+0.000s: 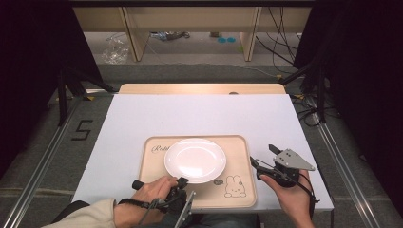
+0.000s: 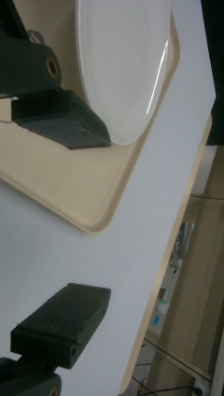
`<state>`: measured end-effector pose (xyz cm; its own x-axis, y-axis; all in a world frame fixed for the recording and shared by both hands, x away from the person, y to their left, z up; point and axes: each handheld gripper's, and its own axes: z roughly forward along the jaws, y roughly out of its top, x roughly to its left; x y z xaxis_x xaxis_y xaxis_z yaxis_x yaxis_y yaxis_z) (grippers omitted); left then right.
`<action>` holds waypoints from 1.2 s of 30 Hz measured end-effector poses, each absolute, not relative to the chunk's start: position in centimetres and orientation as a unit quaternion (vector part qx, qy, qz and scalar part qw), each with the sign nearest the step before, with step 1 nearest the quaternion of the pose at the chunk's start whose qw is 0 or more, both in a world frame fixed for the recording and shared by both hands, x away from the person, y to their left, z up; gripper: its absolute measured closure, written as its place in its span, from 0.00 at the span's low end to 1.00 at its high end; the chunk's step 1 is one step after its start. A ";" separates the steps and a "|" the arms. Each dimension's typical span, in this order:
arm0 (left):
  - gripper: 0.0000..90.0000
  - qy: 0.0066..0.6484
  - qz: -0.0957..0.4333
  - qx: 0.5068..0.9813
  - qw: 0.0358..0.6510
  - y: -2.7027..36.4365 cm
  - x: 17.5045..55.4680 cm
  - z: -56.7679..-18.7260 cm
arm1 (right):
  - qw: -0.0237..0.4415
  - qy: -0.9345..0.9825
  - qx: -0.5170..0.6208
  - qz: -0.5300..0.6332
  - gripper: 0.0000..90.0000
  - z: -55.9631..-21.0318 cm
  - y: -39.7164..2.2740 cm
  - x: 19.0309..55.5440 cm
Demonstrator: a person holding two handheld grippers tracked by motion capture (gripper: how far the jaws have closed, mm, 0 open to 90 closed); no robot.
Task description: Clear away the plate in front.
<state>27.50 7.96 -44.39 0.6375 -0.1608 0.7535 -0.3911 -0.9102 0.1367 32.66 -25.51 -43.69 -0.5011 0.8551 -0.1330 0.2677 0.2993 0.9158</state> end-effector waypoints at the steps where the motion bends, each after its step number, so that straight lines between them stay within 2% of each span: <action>1: 0.97 -0.150 0.392 0.896 0.147 8.0 27.5 -44.5 | 0.327 0.735 0.379 0.458 0.26 -43.8 -25.4 32.7; 19: 0.97 -0.140 0.363 0.906 0.166 7.7 28.2 -44.6 | 0.311 0.740 0.384 0.457 0.26 -43.8 -25.4 32.6; 30: 0.94 -0.131 0.319 0.920 0.185 7.5 28.7 -45.1 | 0.313 0.740 0.382 0.457 0.26 -43.8 -25.4 32.7; 36: 0.89 -0.111 0.276 0.934 0.197 7.8 29.5 -45.6 | 0.313 0.741 0.380 0.457 0.26 -43.8 -25.4 32.7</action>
<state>29.47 7.77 -45.62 0.8224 -0.0990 0.5602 -0.3168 -0.8976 0.3064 32.70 -25.40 -43.84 -0.5153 0.8490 -0.1167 0.2760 0.2933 0.9153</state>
